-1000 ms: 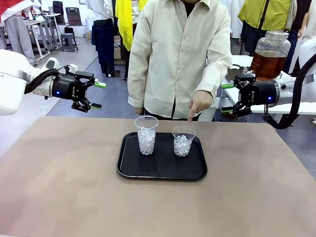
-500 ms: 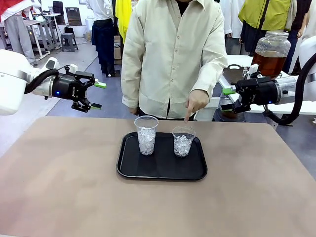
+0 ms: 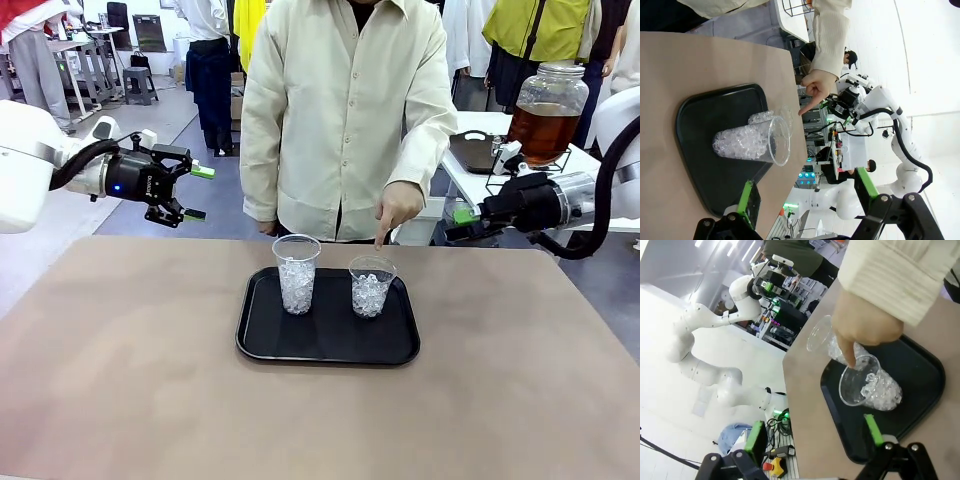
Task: Pour the drink into the iced cup.
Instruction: Pick up the iced cup indicated by the human and present it to them.
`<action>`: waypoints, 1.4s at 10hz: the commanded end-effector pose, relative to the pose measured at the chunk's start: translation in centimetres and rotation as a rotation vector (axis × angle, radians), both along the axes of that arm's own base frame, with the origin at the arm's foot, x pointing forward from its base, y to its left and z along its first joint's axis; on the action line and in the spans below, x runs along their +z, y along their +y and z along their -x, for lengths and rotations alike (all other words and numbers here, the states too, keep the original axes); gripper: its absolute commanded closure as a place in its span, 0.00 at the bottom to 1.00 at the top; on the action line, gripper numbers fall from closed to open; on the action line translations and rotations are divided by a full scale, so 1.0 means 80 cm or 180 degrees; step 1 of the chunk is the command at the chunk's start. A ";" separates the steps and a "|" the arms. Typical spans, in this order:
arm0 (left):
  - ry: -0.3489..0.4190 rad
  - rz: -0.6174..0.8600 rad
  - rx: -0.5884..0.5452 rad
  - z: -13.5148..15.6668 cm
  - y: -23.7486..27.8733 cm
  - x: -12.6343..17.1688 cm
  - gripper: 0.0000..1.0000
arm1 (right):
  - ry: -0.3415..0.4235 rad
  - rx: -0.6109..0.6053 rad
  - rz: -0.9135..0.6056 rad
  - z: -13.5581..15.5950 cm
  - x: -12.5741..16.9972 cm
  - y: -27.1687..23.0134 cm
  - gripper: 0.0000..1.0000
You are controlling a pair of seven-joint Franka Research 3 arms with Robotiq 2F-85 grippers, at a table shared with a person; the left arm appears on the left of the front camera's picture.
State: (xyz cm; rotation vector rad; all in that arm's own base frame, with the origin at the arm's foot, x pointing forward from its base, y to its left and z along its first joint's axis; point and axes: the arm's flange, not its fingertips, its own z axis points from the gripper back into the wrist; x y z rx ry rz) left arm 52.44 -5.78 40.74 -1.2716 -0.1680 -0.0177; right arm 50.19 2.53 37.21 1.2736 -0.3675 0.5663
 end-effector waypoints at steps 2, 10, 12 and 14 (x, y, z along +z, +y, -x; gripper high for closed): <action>-0.0011 0.0003 -0.0003 0.000 0.000 0.001 0.00 | -0.0039 -0.0021 -0.0046 -0.002 0.005 0.002 0.00; -0.0011 0.0003 -0.0003 0.000 0.000 0.001 0.00 | -0.2023 0.0031 -0.0056 0.015 -0.072 -0.007 0.00; -0.0011 0.0003 -0.0003 0.000 0.000 0.001 0.00 | -0.2244 0.0181 -0.0041 0.012 -0.092 -0.001 0.00; -0.0011 0.0003 -0.0003 0.000 0.000 0.001 0.00 | -0.2198 0.0233 -0.0098 0.010 -0.098 -0.003 0.00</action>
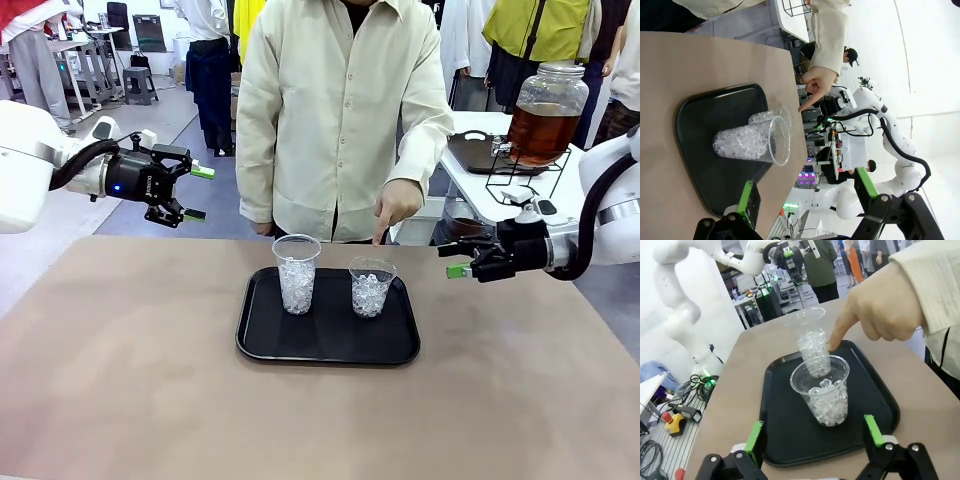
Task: Pour the drink into the iced cup.
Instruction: Pick up the iced cup indicated by the human and present it to them.
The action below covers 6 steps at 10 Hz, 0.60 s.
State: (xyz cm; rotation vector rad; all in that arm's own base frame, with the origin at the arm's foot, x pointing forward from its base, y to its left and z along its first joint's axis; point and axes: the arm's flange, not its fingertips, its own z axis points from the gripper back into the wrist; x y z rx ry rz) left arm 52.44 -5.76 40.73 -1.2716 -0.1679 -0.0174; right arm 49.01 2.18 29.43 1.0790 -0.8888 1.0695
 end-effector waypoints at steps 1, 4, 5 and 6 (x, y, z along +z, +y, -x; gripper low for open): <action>-0.0012 0.0003 -0.0004 0.000 0.000 0.001 0.00 | -0.0004 -0.0023 0.0009 0.000 0.006 -0.002 0.00; -0.0012 0.0003 -0.0004 0.000 0.000 0.001 0.00 | -0.0004 -0.0023 0.0009 0.000 0.006 -0.002 0.00; -0.0012 0.0003 -0.0004 0.000 0.000 0.001 0.00 | 0.0003 -0.0005 0.0002 0.000 0.000 -0.001 0.00; -0.0012 0.0003 -0.0004 0.000 0.000 0.001 0.00 | -0.0189 0.0099 -0.0073 -0.008 -0.009 0.003 0.00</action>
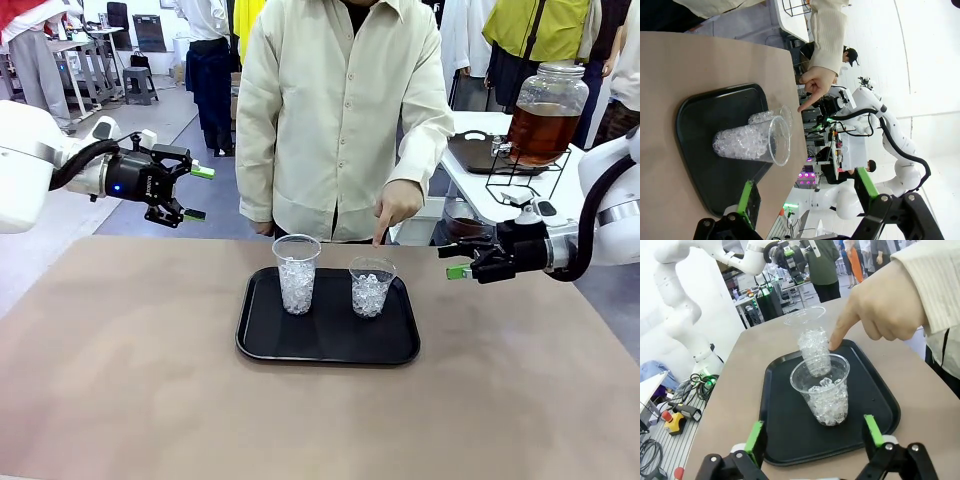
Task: Pour the drink into the iced cup.
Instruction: Pick up the iced cup indicated by the human and present it to them.
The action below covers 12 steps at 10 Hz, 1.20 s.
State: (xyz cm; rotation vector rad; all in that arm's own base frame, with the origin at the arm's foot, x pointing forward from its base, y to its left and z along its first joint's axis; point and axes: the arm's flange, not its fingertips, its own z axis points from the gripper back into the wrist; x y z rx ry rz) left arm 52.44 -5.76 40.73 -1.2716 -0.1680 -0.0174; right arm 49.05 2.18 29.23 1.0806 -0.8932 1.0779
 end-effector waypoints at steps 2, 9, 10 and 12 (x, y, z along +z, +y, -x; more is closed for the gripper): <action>-0.0012 0.0003 -0.0004 0.000 0.000 0.001 0.00 | -0.0401 0.0222 -0.0126 -0.010 -0.026 0.014 0.00; -0.0012 0.0003 -0.0004 0.000 0.000 0.001 0.00 | -0.0660 0.0103 -0.0395 -0.009 -0.080 0.043 0.00; -0.0012 0.0003 -0.0004 0.000 0.000 0.001 0.00 | -0.0634 0.0084 -0.0411 -0.012 -0.088 0.048 0.00; -0.0012 0.0003 -0.0004 0.000 0.000 0.001 0.00 | -0.0612 -0.0015 -0.0421 -0.019 -0.098 0.057 0.00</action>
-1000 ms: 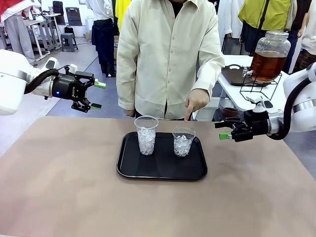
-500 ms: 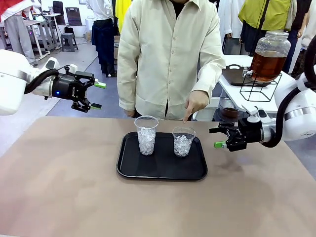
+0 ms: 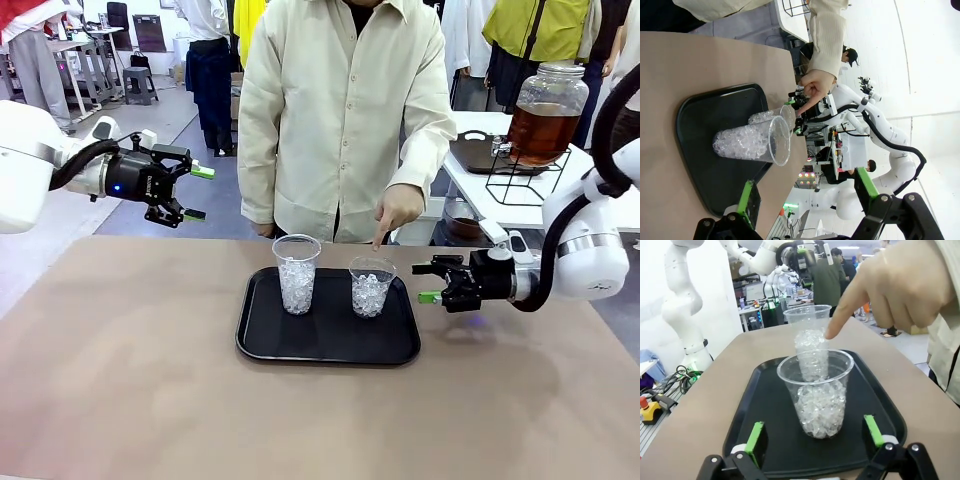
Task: Pour the drink into the iced cup.
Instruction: Pick up the iced cup indicated by the human and present it to them.
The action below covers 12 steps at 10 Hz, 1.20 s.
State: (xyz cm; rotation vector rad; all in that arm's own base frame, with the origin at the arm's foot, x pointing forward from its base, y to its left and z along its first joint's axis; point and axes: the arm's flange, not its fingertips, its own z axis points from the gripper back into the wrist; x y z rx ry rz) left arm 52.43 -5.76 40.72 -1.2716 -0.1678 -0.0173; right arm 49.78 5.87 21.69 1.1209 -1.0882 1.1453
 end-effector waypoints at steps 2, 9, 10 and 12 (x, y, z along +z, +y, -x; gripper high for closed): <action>-0.0013 0.0003 -0.0004 0.000 0.000 0.001 0.00 | -0.0060 -0.0161 -0.0033 -0.021 -0.012 0.020 0.00; -0.0013 0.0003 -0.0004 0.000 0.000 0.001 0.00 | 0.0176 0.0051 -0.0024 -0.035 -0.028 0.061 0.00; -0.0013 0.0003 -0.0004 0.000 0.000 0.001 0.00 | 0.0196 0.0073 -0.0014 -0.034 -0.030 0.065 0.00; -0.0013 0.0003 -0.0004 0.000 0.000 0.001 0.00 | 0.0208 0.0099 0.0002 -0.033 -0.031 0.071 0.00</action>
